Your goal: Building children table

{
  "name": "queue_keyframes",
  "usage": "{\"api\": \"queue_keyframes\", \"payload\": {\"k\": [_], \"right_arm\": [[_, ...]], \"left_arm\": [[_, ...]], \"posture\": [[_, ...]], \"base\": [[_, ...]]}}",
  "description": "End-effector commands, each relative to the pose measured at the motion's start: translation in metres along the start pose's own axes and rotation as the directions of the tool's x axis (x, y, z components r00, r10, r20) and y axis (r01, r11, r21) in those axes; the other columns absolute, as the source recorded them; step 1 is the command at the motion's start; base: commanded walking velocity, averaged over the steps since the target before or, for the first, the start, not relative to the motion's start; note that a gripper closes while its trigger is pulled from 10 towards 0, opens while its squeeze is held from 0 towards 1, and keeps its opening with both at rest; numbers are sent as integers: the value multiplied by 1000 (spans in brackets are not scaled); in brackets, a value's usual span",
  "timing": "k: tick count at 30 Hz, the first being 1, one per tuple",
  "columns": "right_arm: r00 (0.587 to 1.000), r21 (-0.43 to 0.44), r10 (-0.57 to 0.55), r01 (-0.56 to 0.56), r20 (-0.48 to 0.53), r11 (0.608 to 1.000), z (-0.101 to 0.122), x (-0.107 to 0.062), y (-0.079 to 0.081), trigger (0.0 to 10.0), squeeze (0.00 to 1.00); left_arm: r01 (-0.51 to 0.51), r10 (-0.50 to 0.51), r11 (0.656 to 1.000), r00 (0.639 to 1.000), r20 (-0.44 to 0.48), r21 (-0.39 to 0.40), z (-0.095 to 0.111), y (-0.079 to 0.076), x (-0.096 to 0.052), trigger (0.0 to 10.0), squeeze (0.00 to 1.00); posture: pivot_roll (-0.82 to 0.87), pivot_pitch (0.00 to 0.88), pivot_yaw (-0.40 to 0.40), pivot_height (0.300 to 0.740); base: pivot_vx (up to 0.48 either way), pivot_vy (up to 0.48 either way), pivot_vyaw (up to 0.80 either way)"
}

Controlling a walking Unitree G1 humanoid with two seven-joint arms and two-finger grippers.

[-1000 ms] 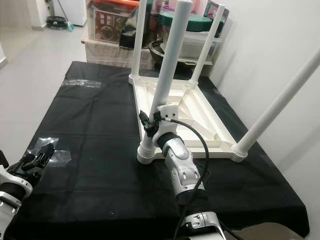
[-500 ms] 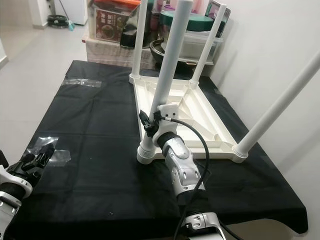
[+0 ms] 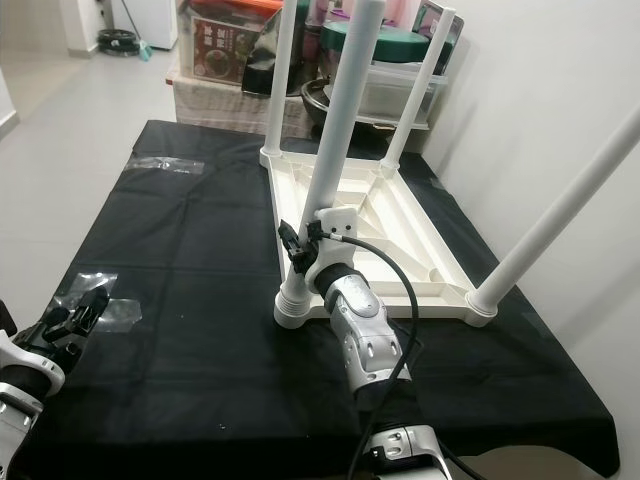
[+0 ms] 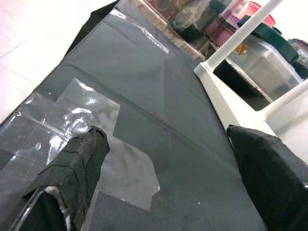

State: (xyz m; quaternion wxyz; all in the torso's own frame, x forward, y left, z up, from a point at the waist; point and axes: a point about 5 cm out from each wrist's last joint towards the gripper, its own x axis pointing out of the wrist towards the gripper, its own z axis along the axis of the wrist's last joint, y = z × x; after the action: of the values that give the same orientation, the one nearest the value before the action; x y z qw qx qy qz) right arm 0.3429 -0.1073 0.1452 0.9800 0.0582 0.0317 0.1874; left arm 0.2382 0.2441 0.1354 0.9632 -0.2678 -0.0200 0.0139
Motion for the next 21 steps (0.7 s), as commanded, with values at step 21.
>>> {"api": "queue_keyframes", "payload": {"k": [21], "right_arm": [[994,22,5,-7,110,1000,22,-4,-3,10000,1000]], "left_arm": [[18,-18,1000,1000,-13,-5,-3,-1,2,10000,0]], "posture": [[59,0,-128,740]], "base": [[0,0,0]]}}
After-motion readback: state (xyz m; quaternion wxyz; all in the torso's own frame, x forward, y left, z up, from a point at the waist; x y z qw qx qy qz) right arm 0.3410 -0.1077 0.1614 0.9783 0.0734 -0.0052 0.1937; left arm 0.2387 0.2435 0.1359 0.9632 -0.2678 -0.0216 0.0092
